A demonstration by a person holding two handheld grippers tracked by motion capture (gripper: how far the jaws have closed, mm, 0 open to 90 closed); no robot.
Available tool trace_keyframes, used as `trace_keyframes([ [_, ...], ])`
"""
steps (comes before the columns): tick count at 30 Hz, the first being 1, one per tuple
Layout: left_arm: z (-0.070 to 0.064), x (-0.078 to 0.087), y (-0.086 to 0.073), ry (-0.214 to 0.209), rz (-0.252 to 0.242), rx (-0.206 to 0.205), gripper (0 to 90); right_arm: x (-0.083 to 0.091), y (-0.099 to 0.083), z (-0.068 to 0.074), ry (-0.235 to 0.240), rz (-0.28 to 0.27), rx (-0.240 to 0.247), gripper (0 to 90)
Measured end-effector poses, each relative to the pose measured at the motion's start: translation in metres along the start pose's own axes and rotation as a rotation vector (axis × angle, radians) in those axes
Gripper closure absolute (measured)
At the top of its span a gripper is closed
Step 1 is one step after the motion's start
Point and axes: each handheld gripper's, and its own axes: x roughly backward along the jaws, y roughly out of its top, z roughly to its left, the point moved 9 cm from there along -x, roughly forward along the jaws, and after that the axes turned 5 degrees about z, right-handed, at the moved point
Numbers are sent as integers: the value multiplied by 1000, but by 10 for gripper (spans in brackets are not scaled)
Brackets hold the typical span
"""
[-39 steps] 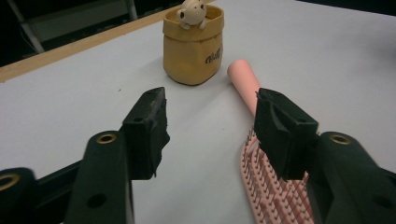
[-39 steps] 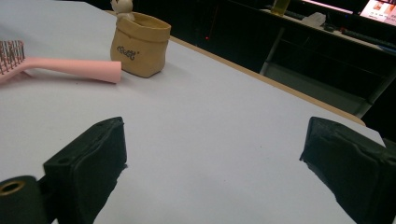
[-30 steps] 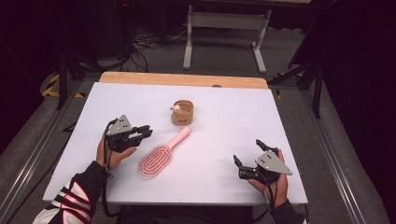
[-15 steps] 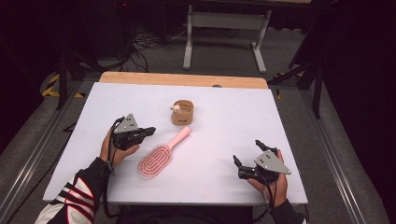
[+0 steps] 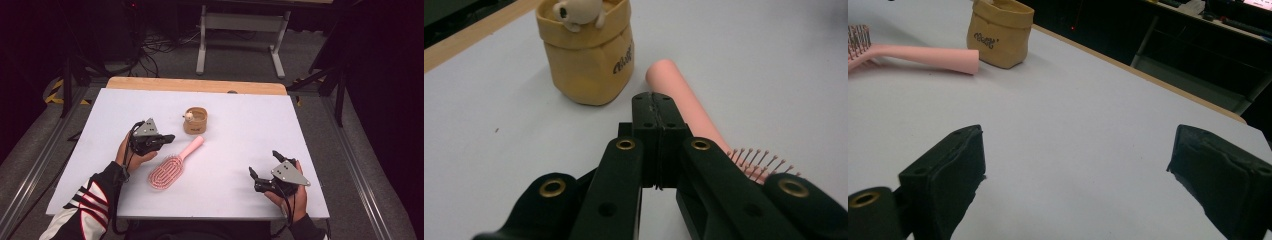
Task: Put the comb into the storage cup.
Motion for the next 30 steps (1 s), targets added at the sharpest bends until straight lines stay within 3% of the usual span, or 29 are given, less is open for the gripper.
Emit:
trace_keyframes([
  [7,3,-19,5,-42,57,-33,900,0,-1,1,-2,2,9,84],
  [12,5,-40,8,-57,148,-61,900,-1,-2,2,-1,14,13,85],
  [16,3,-51,11,-77,192,-89,900,-1,-1,4,0,15,24,85],
  [25,3,-64,0,-91,271,-91,900,-1,-3,4,5,23,23,85],
  [30,2,-67,-1,-96,309,-115,900,-2,-4,5,6,29,29,85],
])
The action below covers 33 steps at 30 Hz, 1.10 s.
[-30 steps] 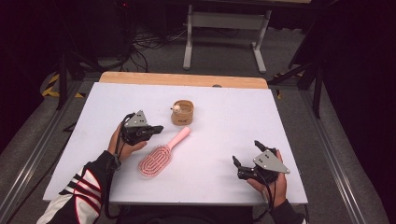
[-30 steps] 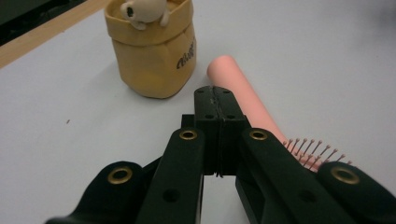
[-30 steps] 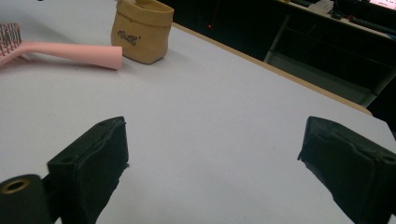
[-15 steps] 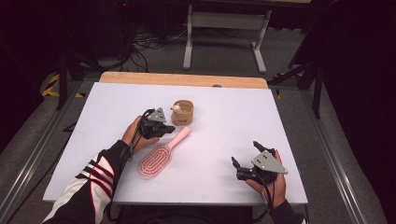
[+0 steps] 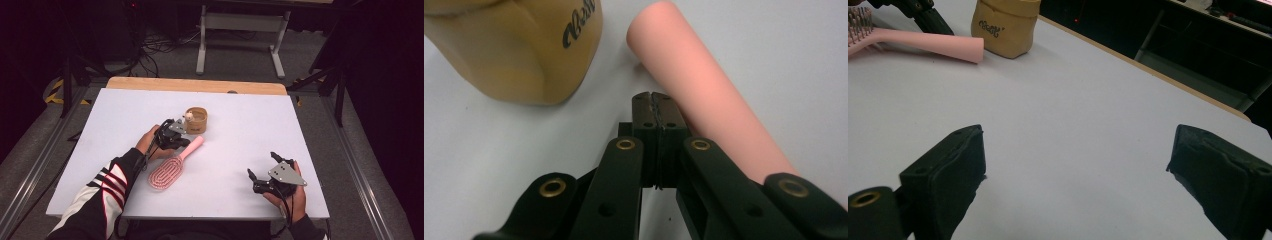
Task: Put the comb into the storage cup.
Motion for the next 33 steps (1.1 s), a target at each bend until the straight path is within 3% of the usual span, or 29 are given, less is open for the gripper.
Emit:
trace_keyframes([
  [3,1,-1,3,1,20,-7,900,0,0,-1,-2,1,-1,85],
  [11,-6,-7,17,-11,73,-74,900,0,0,-1,0,2,2,85],
  [20,-35,-16,39,-62,160,-199,900,0,-1,-1,1,7,6,85],
  [25,-48,-16,46,-83,176,-258,900,1,-1,-2,-6,2,5,85],
  [33,-65,-14,54,-95,170,-309,900,0,-1,-2,-6,8,9,85],
])
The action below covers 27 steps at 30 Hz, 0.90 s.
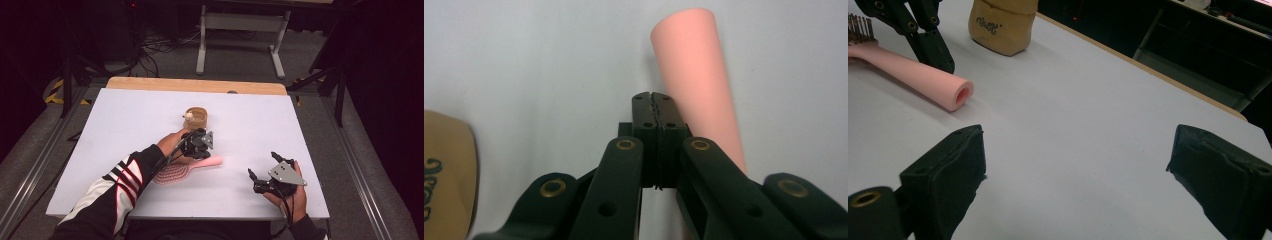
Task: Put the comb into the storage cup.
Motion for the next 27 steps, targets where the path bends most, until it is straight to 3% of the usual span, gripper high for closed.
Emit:
trace_keyframes([
  [14,-36,0,20,-25,12,-140,900,-1,-1,0,2,9,0,85],
  [27,-54,0,24,-34,8,-179,900,-2,-2,1,3,16,1,85],
])
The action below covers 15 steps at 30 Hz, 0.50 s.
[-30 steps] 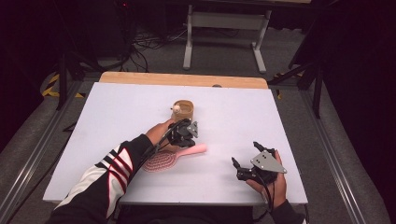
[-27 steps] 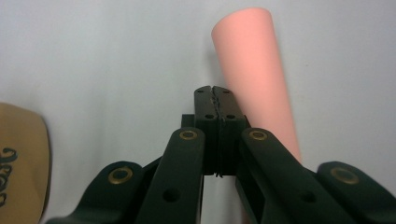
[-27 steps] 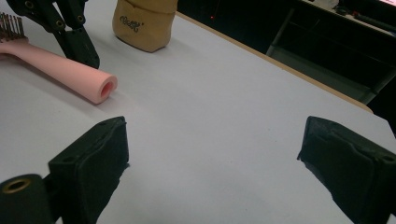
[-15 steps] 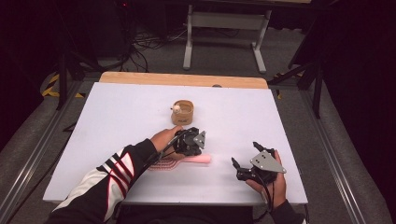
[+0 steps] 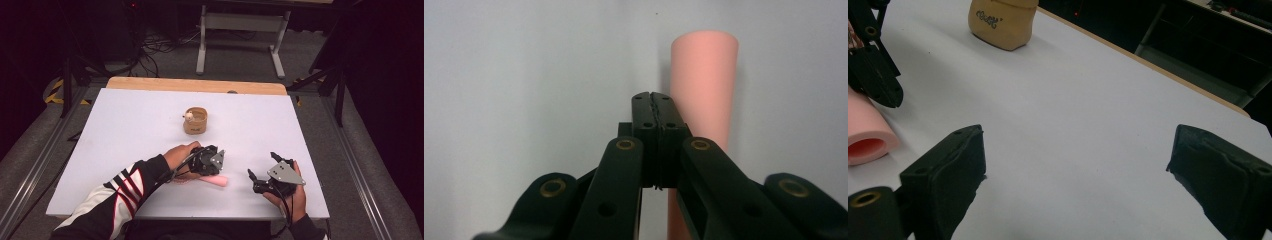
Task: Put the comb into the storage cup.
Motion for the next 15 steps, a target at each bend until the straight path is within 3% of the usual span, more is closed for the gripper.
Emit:
trace_keyframes([
  [11,-7,1,0,12,-15,-20,894,-1,0,1,0,2,7,85],
  [15,-4,11,-4,35,-65,16,856,0,0,1,-1,2,5,85],
])
